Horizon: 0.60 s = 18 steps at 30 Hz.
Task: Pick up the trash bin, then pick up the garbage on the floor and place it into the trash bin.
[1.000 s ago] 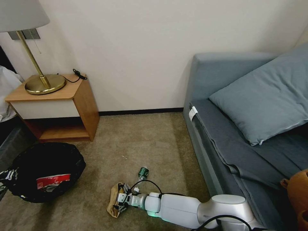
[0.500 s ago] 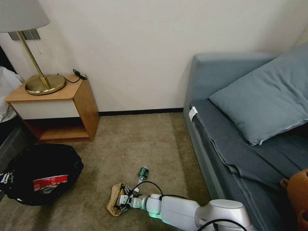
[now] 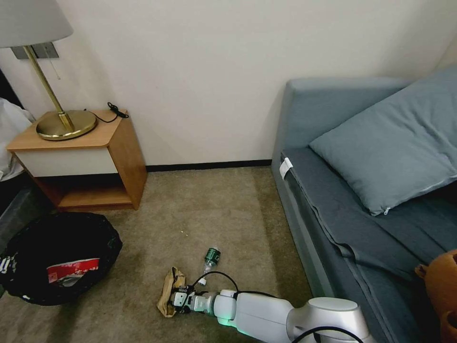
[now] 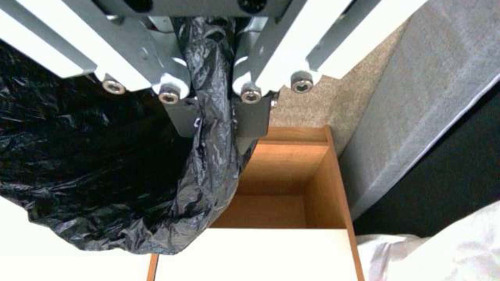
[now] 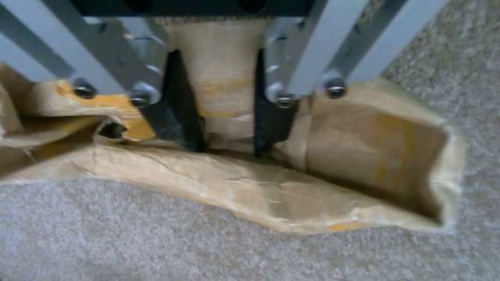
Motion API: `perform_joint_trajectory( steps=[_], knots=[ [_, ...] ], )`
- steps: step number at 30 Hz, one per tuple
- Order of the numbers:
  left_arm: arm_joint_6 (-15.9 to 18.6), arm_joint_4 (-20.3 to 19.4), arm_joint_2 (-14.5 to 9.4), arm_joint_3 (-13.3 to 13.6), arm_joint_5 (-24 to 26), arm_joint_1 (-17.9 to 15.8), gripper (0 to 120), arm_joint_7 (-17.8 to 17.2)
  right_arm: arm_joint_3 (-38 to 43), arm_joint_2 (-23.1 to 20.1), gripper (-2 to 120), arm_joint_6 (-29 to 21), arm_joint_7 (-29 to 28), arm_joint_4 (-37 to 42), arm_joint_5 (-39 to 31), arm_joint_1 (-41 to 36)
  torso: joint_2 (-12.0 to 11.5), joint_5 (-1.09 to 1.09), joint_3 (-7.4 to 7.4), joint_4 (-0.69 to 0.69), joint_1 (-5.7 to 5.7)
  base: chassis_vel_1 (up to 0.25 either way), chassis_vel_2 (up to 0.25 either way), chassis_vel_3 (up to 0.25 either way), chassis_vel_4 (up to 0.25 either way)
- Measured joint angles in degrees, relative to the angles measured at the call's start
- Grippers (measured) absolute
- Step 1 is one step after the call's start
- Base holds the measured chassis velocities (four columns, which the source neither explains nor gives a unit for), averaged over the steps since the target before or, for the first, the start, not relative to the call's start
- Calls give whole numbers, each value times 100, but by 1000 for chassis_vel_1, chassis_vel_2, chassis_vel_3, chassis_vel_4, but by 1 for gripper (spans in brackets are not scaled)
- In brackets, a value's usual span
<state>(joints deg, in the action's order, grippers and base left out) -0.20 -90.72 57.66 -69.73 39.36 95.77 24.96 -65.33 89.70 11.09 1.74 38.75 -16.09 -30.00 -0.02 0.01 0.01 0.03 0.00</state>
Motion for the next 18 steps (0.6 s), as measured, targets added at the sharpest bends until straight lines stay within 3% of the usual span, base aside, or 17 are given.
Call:
perform_joint_trajectory(
  steps=[2,6,18],
  knots=[
    [-1,-48,34,-3,-10,15,4,-10,35,29,11,25,13,-51,-8,-3,0,0,0,-1,0,0,0,0,0],
    [6,-120,50,-13,17,20,4,-41,53,54,0,54,31,-83,-8,-17,0,-1,0,-2,0,0,0,0,0],
    [43,-218,43,-104,141,77,4,-116,219,185,0,146,52,-132,-28,24,0,-2,-1,-3,0,0,0,0,0]
  ],
)
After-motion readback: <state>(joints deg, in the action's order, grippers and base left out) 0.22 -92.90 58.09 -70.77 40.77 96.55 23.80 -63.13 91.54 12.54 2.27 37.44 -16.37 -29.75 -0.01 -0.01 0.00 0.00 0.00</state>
